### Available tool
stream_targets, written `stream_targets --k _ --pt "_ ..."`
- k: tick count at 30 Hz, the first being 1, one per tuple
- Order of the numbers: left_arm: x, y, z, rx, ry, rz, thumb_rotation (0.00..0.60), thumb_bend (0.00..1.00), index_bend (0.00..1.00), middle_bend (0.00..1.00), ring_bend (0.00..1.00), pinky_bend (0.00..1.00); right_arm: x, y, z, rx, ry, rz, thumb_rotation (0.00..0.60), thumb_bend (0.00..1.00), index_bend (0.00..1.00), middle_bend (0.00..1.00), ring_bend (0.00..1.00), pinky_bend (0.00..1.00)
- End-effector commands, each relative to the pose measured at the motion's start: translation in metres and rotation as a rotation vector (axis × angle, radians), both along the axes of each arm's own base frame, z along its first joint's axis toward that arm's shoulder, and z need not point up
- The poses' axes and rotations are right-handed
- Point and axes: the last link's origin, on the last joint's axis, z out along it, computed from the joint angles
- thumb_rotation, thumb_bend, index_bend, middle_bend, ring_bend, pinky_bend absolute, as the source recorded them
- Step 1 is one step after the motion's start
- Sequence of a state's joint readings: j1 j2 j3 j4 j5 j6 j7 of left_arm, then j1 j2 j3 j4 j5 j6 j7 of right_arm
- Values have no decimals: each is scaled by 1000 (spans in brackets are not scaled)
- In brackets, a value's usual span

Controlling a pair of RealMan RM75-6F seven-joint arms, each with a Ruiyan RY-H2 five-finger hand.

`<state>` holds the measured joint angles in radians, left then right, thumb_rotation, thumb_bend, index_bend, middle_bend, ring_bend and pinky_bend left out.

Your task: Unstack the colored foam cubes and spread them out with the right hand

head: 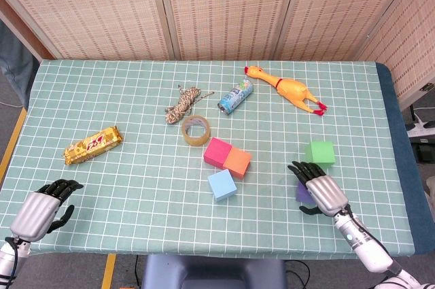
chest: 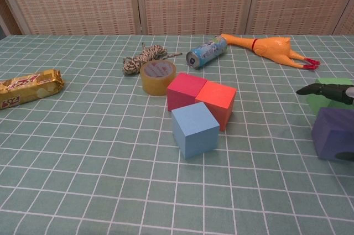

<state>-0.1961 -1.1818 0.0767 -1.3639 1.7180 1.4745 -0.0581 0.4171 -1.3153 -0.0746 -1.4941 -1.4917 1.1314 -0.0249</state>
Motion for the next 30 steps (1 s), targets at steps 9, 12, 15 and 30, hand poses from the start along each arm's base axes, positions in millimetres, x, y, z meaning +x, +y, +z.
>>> stream_targets --k 9,12,15,30 --pt "-1 0 -2 -8 8 2 600 486 273 271 247 445 44 -24 -16 -56 -225 85 600 76 0 0 0 51" --pt "0 0 -1 -3 9 0 600 486 273 271 250 445 53 -34 -33 -27 -242 80 600 76 0 0 0 52" --pt "-1 0 1 2 5 2 600 486 273 272 250 446 60 -44 -48 -14 -240 67 600 76 0 0 0 53" --pt "-1 0 4 13 -7 -1 600 486 273 271 250 446 92 -74 -106 -73 -288 110 600 76 1 0 0 89"
